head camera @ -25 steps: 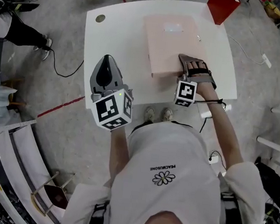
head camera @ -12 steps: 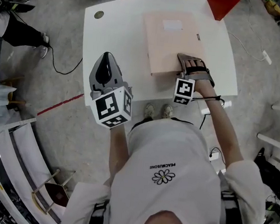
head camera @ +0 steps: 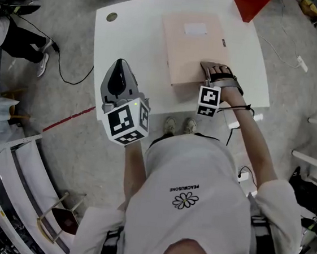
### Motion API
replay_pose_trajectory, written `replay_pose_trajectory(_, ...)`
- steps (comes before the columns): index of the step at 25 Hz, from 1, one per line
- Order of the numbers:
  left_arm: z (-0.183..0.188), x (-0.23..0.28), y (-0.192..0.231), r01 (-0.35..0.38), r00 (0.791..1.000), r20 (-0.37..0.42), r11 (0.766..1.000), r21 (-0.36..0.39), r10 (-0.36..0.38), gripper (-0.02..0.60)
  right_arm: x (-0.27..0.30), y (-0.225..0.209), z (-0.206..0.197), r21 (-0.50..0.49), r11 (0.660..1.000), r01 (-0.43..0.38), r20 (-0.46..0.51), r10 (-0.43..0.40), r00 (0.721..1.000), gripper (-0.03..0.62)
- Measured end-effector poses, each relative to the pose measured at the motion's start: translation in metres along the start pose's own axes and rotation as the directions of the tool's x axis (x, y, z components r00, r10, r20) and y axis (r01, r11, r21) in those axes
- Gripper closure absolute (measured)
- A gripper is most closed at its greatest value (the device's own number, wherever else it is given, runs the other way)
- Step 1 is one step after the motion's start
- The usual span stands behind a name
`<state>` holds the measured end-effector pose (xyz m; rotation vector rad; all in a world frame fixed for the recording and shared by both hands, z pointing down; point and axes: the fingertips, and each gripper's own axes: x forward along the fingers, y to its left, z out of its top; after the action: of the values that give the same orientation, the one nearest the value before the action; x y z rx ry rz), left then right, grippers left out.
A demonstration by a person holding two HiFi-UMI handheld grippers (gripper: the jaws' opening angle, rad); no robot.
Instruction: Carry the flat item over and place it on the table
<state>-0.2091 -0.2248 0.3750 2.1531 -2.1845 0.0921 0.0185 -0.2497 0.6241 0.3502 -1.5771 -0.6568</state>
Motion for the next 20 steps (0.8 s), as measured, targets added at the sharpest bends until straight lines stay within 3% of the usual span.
replay_pose_trajectory(10, 0.001, 0.000, -0.002, 0.008, 1.000, 0.002, 1.000, 0.002, -0.008, 0.566, -0.012, -0.004, 0.003, 0.017, 1.000, -0.023, 0.042, 0.022, 0.999, 0.233)
replay_pose_trajectory(17, 0.004, 0.001, -0.012, 0.026, 1.000, 0.006, 1.000, 0.007, -0.026, 0.566, -0.046, -0.021, 0.005, 0.003, 1.000, 0.028, 0.072, -0.028, 0.997, 0.235)
replay_pose_trajectory(20, 0.009, 0.002, -0.016, 0.037, 0.999, 0.019, 0.999, 0.010, -0.037, 0.566, -0.068, -0.044, 0.007, 0.008, 0.995, 0.096, 0.093, -0.097, 0.991, 0.235)
